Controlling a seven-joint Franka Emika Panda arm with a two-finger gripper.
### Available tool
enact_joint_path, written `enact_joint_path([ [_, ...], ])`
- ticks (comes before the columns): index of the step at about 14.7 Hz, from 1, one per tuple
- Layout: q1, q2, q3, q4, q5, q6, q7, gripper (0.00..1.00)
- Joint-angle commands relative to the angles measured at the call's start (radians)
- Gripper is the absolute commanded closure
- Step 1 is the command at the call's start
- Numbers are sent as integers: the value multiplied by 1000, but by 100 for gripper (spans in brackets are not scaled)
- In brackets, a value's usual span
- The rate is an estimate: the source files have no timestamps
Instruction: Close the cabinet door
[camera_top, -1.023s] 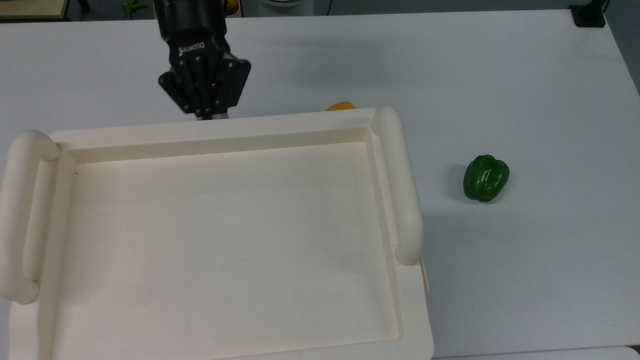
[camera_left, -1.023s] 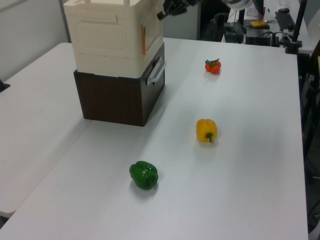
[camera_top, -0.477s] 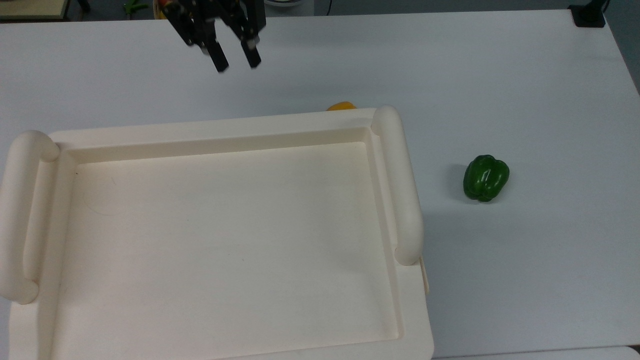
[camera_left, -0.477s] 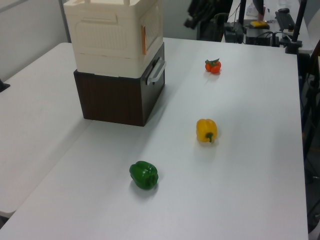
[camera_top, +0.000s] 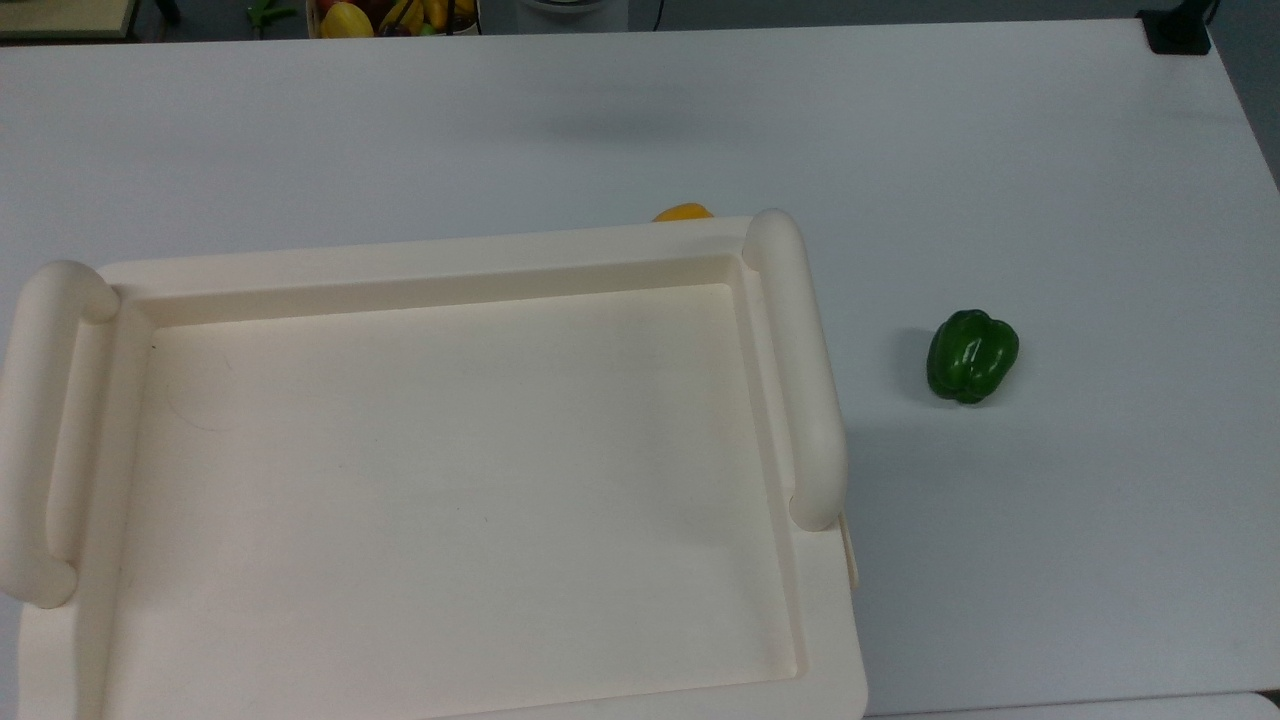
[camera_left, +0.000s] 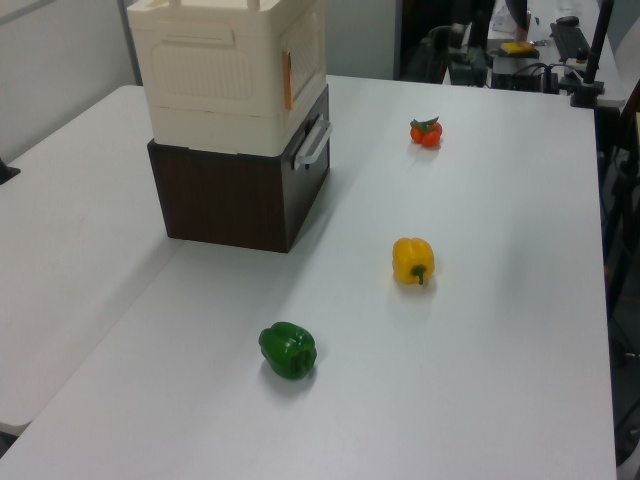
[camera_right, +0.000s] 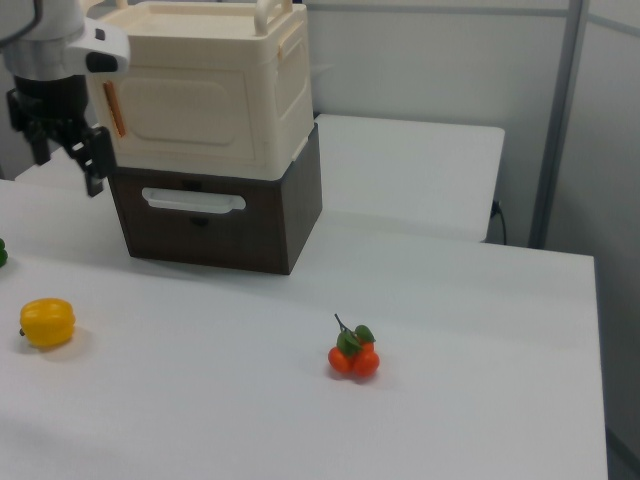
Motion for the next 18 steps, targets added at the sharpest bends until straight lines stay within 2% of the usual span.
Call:
enact_joint_path([
  [1,3,-7,-2,34,-43,-128,9,0],
  [2,-5,1,4,61,-46,-134,18,0],
  [4,-11,8,41,80,-55,-168,122,0],
  [7,-19,19,174,74,-149,-160,225,0],
  [9,-19,38,211,66,-170,-142,239,0],
  [12,-17,41,216,11,-198,-24,215,0],
  [14,-16,68,211,-3,-215,24,123,0],
  [16,-17,82,191,-3,-223,79,37,0],
  [18,-13,82,139,-3,-221,126,3,0],
])
